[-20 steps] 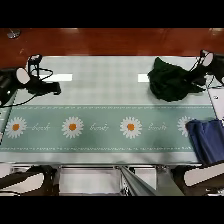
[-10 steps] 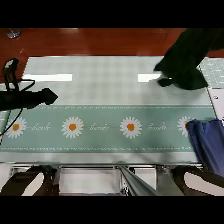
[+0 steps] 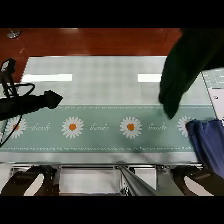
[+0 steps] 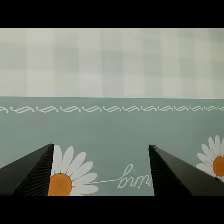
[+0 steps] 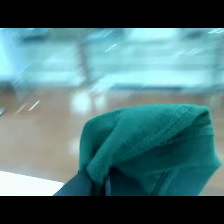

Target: Fold the shirts.

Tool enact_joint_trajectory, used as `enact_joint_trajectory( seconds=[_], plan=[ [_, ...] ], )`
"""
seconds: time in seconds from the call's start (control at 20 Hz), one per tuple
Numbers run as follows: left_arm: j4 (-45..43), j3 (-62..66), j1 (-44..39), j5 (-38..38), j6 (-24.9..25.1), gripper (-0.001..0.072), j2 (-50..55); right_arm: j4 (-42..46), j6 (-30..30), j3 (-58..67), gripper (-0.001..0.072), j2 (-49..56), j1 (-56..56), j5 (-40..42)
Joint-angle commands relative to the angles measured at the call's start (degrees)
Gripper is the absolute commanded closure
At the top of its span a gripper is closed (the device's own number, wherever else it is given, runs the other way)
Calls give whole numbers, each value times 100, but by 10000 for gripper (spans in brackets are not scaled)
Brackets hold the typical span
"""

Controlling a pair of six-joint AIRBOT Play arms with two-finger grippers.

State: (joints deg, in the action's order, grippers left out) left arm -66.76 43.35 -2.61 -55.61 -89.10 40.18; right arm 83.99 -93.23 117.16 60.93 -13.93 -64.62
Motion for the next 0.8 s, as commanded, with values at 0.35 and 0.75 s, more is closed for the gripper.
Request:
enact_joint_trajectory(
  seconds=[0.35, 0.75],
  plan=[
    [-225, -7, -15, 13, 162, 5, 229, -428, -1766, -4529, 682, 837, -3206, 1652],
    [-319, -7, -15, -31, 166, 5, 238, -3689, 114, -4236, 95, 2369, -2702, 1709]
  ],
)
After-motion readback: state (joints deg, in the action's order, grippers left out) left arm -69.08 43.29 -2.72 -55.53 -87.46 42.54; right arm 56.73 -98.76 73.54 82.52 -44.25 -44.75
